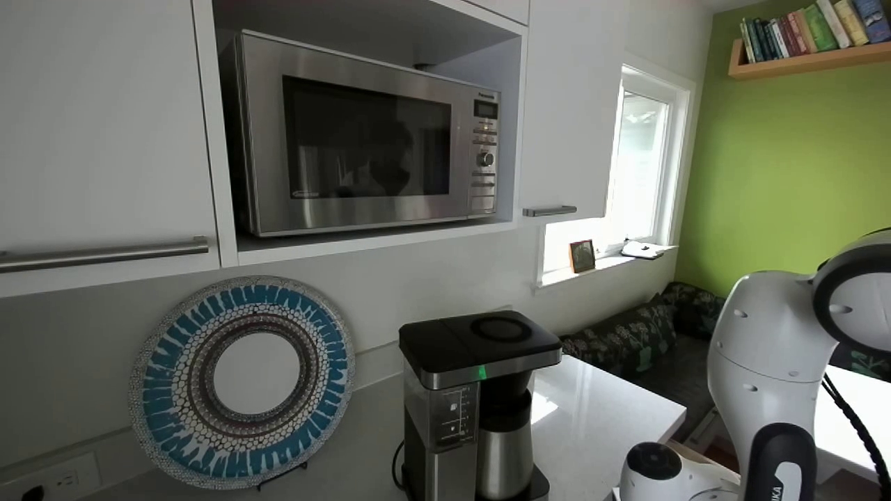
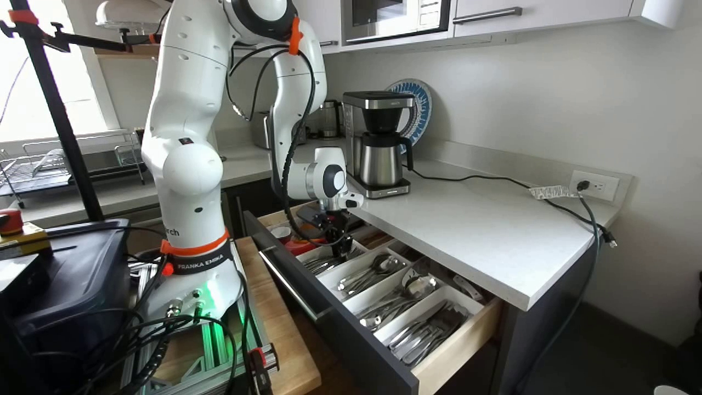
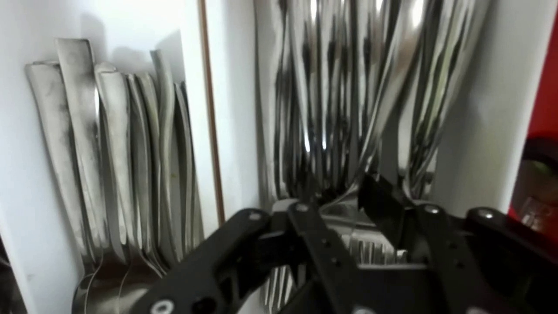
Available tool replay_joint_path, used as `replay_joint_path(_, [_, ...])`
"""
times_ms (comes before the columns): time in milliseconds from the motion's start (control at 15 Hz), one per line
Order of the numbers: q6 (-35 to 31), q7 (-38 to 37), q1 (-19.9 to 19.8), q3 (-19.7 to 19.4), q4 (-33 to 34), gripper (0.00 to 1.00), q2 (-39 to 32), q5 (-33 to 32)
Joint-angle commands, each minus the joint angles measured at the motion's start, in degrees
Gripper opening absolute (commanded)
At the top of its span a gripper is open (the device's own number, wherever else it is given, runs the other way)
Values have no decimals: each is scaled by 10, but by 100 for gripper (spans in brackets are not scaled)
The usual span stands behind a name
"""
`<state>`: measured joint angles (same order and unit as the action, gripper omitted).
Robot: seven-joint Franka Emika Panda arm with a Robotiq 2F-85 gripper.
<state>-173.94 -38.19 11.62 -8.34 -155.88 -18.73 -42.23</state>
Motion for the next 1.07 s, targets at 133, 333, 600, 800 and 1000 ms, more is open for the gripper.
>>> replay_joint_path(133, [-15,-5,6,-10,5,0,-22,-9])
replay_joint_path(333, [-12,-3,5,-9,3,3,-17,-7])
replay_joint_path(600, [48,10,-6,9,-19,3,32,15])
replay_joint_path(800, [104,18,-8,21,-27,3,61,27])
replay_joint_path(1000, [146,16,-3,23,-25,3,82,26])
